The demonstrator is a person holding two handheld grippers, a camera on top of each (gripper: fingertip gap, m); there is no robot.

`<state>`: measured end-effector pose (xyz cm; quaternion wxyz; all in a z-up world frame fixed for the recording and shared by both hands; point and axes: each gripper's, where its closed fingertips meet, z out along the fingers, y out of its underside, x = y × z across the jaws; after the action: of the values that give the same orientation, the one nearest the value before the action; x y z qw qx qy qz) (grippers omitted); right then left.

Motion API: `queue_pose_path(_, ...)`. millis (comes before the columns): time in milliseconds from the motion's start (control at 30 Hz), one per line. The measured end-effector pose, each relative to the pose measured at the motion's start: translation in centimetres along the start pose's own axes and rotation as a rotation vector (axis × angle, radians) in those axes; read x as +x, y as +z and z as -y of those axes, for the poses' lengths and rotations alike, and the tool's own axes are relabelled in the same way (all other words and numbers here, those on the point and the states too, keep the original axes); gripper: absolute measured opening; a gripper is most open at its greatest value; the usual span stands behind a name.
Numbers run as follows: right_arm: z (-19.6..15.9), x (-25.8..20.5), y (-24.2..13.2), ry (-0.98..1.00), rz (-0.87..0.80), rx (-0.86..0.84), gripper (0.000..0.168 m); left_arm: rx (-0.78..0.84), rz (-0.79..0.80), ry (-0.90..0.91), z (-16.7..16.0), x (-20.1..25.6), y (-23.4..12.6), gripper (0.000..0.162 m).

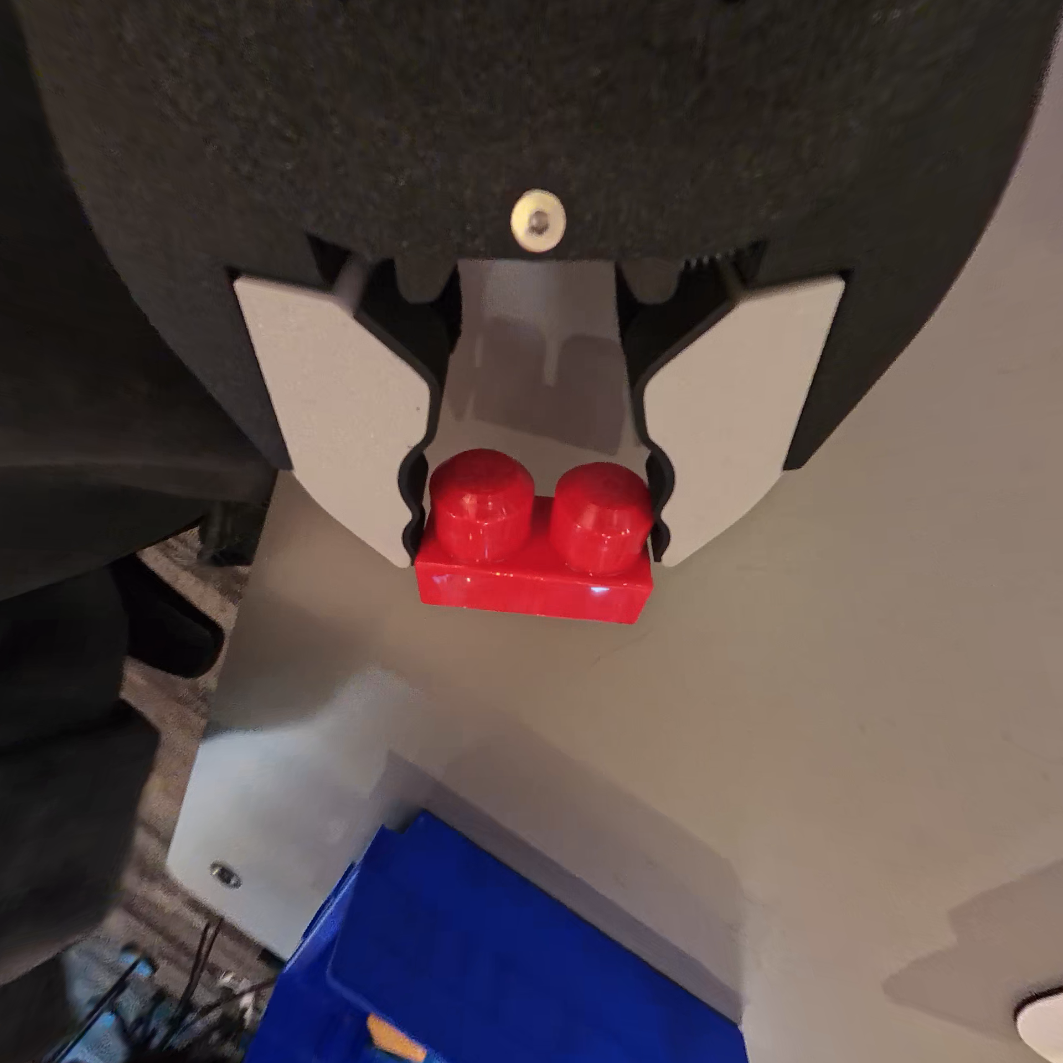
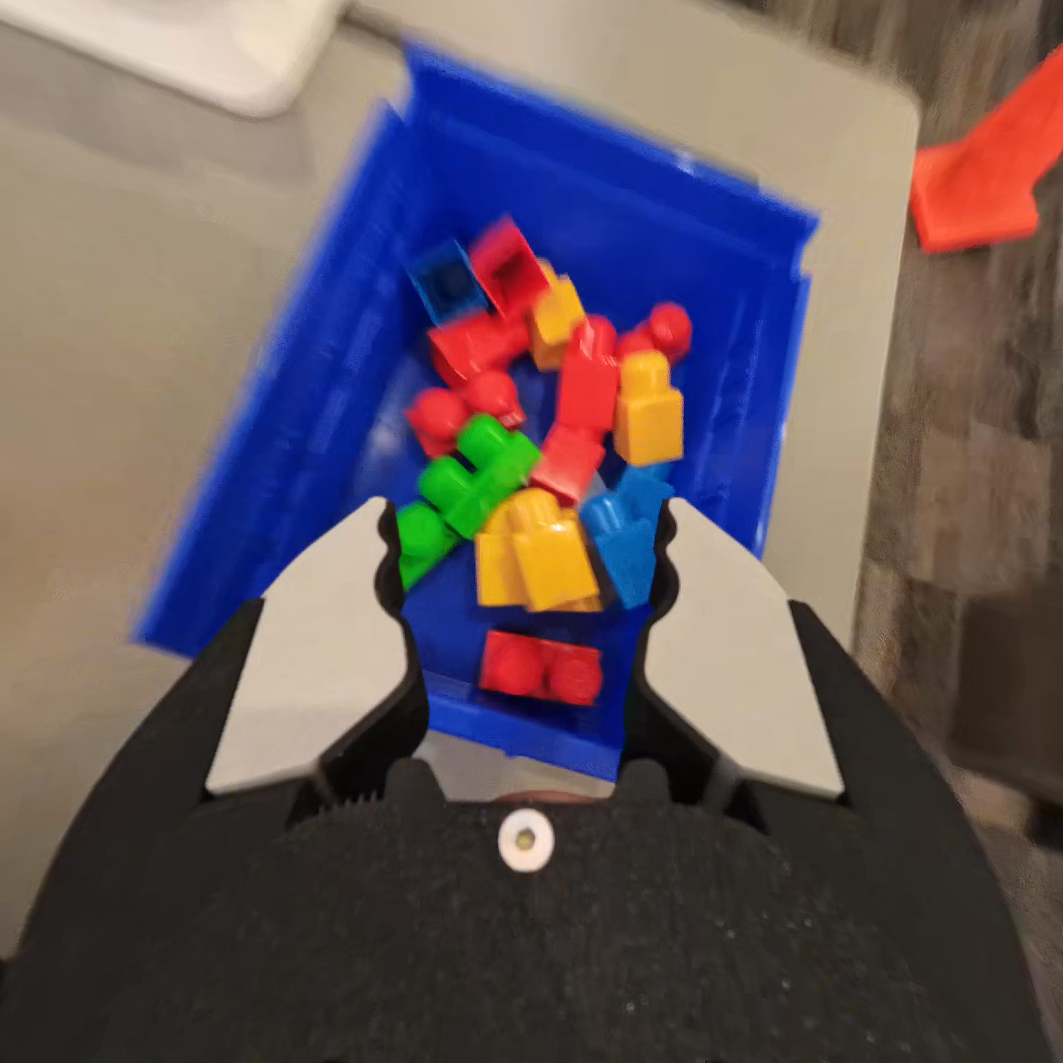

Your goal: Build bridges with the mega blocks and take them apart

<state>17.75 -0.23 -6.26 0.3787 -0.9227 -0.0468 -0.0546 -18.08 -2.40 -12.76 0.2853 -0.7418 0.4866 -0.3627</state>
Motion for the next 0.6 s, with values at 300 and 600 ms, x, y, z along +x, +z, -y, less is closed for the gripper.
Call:
queue_pose_path(300,-0.8,-22.3,-6.2,0.124,0.785,0.373,0.077,-0.54,0.158,0.166,-2.5,-6.7,2.3,0.075)
queue_pose_path(600,-4.8,-26.7,-5.7,0.157,0.947,0.251,0.068,-0.769,0.159,0.423,-0.2,-9.2,6.3,0.074)
